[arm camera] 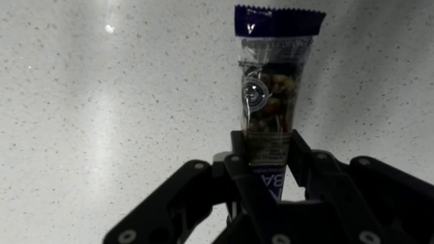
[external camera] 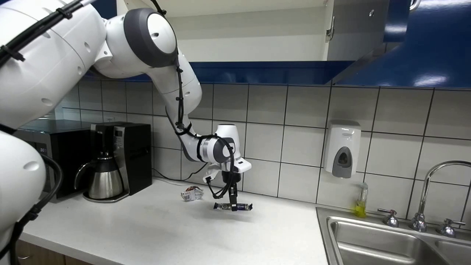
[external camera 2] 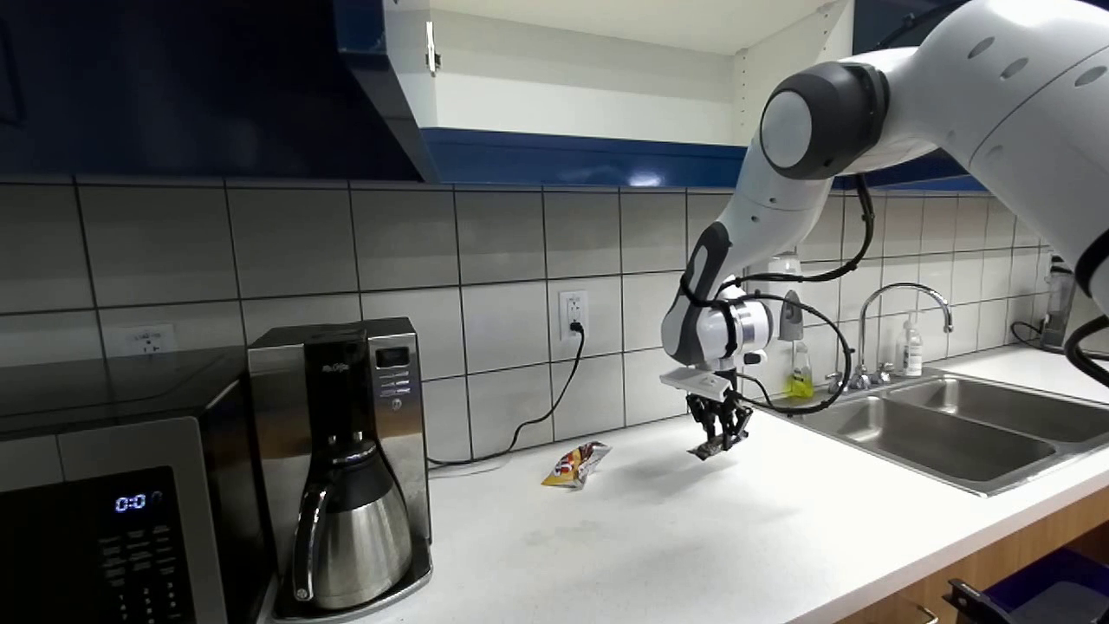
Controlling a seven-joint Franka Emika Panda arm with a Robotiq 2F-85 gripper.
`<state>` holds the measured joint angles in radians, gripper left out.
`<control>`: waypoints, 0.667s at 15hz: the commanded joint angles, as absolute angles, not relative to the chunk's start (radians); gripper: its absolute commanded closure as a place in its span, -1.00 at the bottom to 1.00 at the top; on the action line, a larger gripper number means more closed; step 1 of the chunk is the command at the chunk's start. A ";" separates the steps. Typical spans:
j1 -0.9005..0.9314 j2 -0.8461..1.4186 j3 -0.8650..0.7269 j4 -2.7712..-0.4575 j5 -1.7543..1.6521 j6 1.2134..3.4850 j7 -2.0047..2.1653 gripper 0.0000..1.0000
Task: Move the granola bar to the bottom shelf of the cabinet
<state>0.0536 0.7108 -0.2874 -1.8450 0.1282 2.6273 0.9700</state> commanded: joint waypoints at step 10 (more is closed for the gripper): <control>0.039 0.597 -0.235 -1.944 0.036 2.635 0.712 0.81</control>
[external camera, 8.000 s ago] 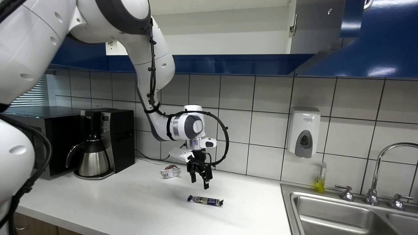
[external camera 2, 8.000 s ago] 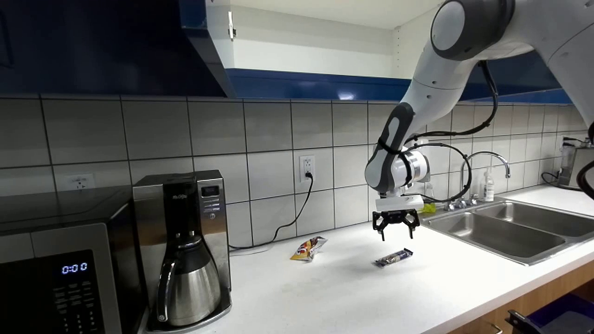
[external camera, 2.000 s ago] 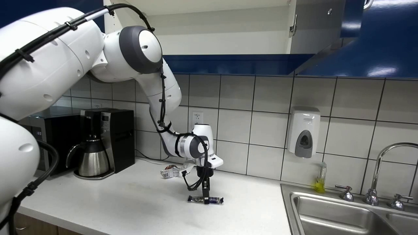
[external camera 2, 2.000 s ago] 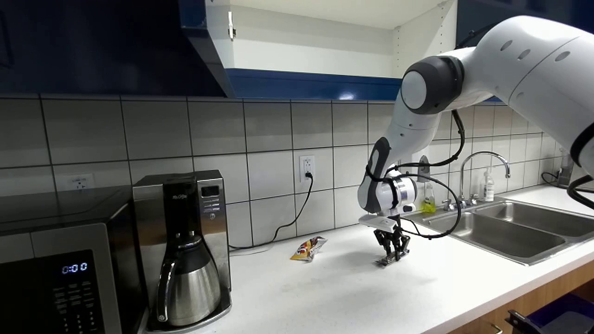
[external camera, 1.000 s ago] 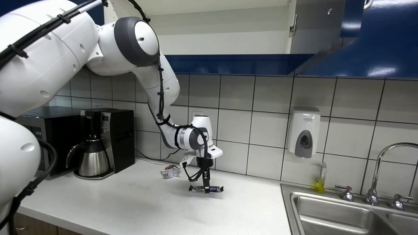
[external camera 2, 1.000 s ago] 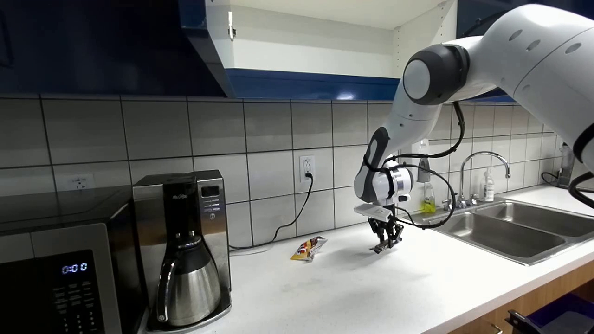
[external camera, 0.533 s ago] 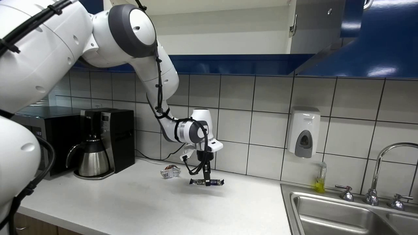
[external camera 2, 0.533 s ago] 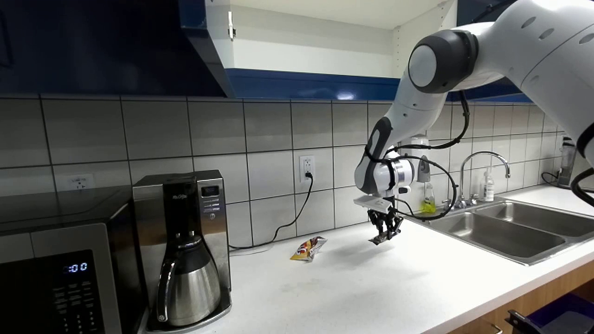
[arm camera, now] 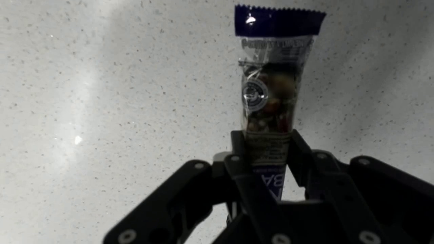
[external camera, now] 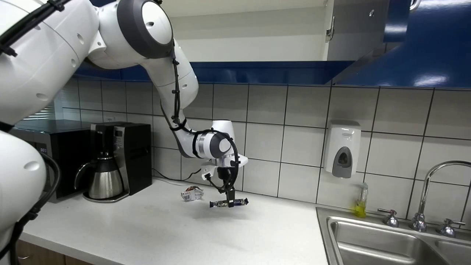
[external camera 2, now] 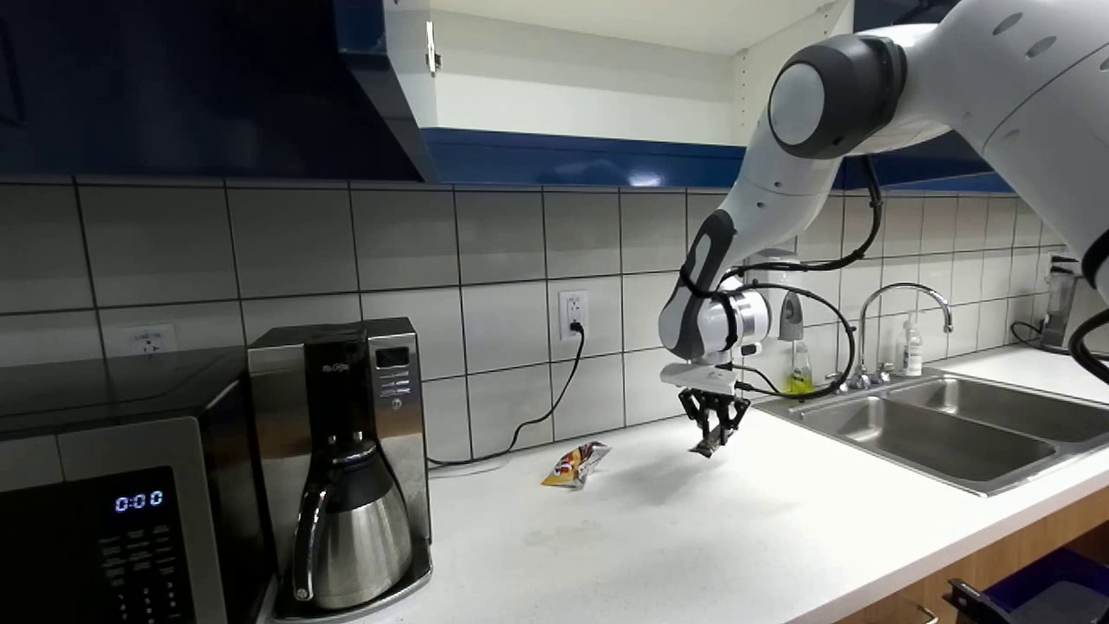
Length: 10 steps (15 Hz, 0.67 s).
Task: Move the granola bar to the bottom shelf of the cabinet
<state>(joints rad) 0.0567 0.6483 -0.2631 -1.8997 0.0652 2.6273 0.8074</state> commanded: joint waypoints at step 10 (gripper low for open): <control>0.044 0.573 -0.212 -1.993 -0.022 2.679 0.369 0.81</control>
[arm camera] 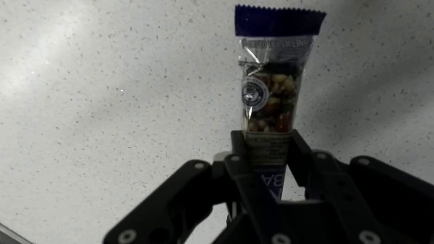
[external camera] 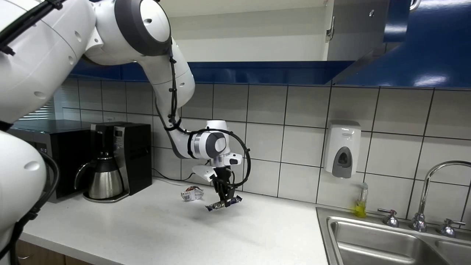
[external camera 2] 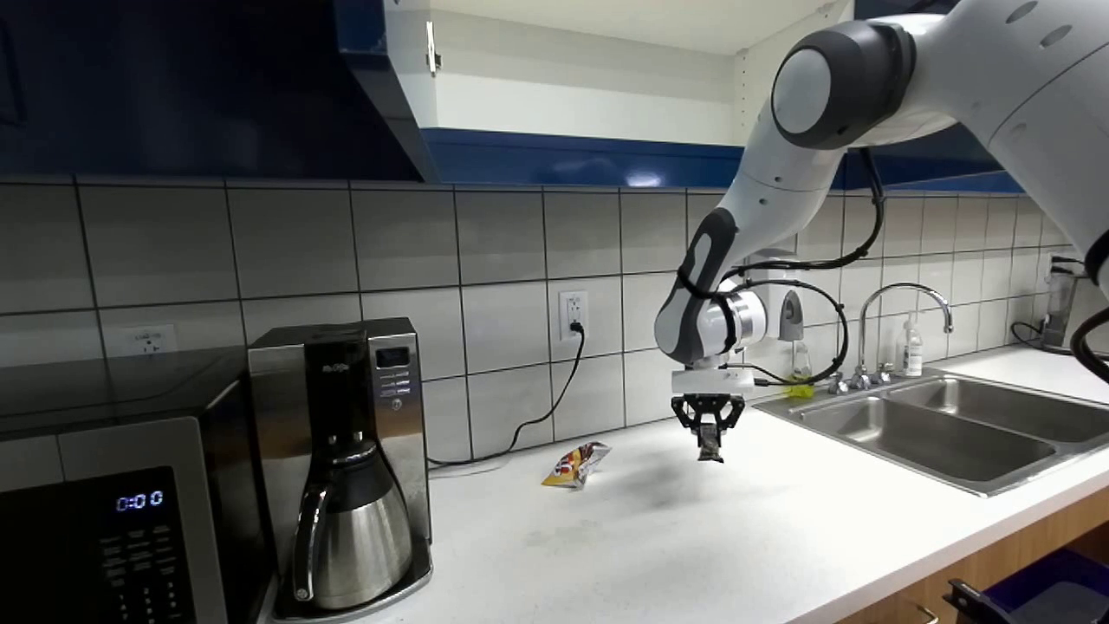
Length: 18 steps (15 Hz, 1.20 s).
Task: Move the granola bar to the bottom shelf of the cabinet
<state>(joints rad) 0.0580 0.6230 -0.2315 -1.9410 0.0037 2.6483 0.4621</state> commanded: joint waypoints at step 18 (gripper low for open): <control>0.027 0.521 -0.119 -2.074 -0.097 2.744 0.010 0.81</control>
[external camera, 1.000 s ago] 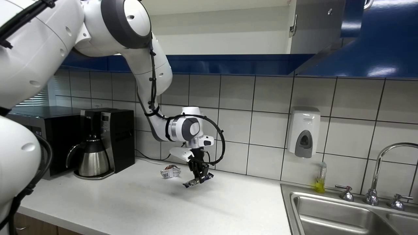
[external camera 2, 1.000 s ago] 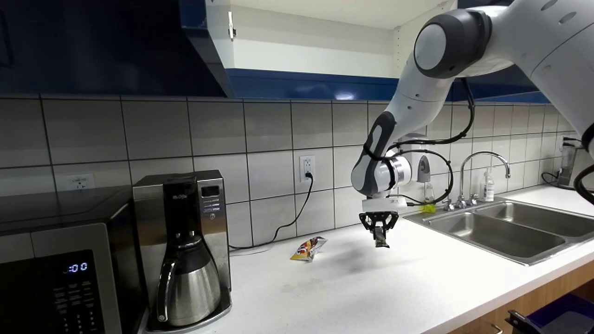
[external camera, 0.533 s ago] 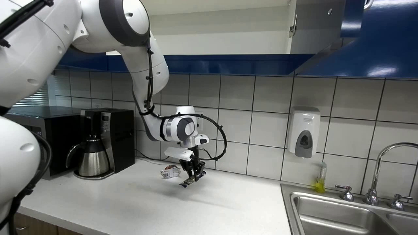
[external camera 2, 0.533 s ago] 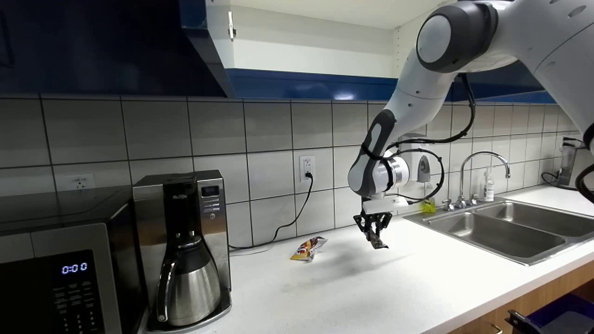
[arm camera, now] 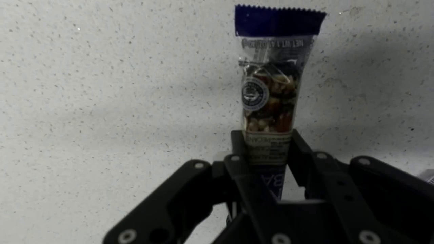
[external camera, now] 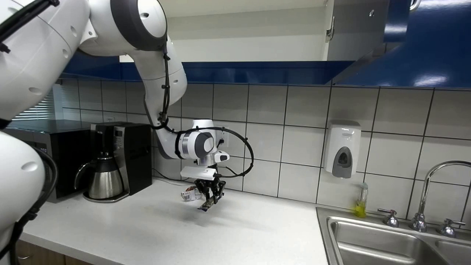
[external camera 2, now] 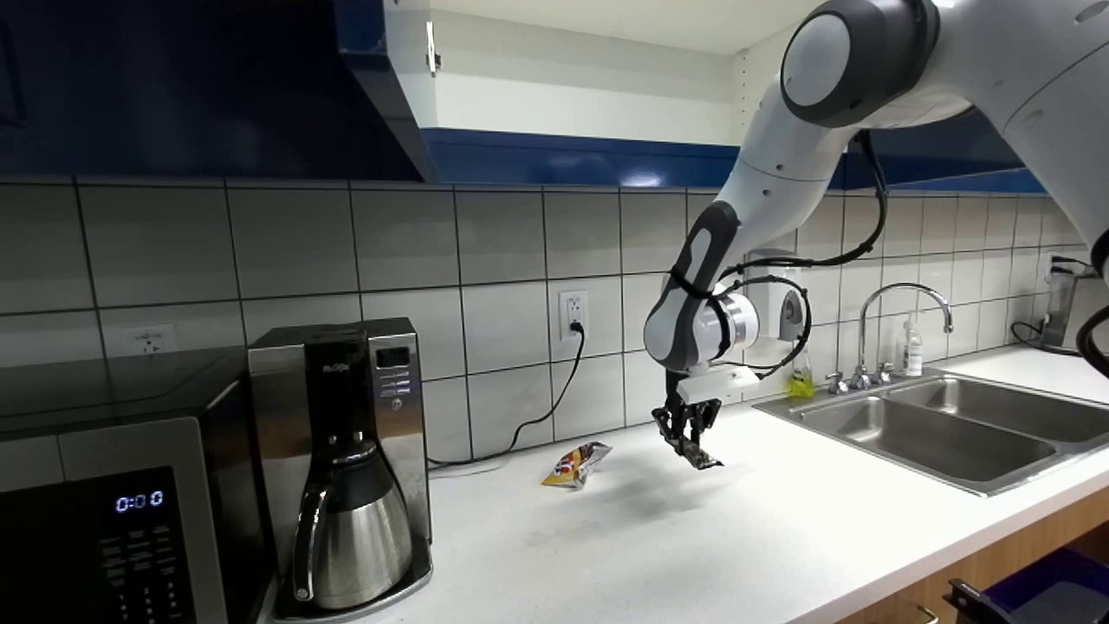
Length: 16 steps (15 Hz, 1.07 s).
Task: Move the granola bar to the bottom shelf of the cabinet
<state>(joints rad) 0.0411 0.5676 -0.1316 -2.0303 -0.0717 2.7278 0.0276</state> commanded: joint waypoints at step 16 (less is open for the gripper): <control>0.023 0.320 -0.117 -2.332 -0.085 2.832 0.027 0.81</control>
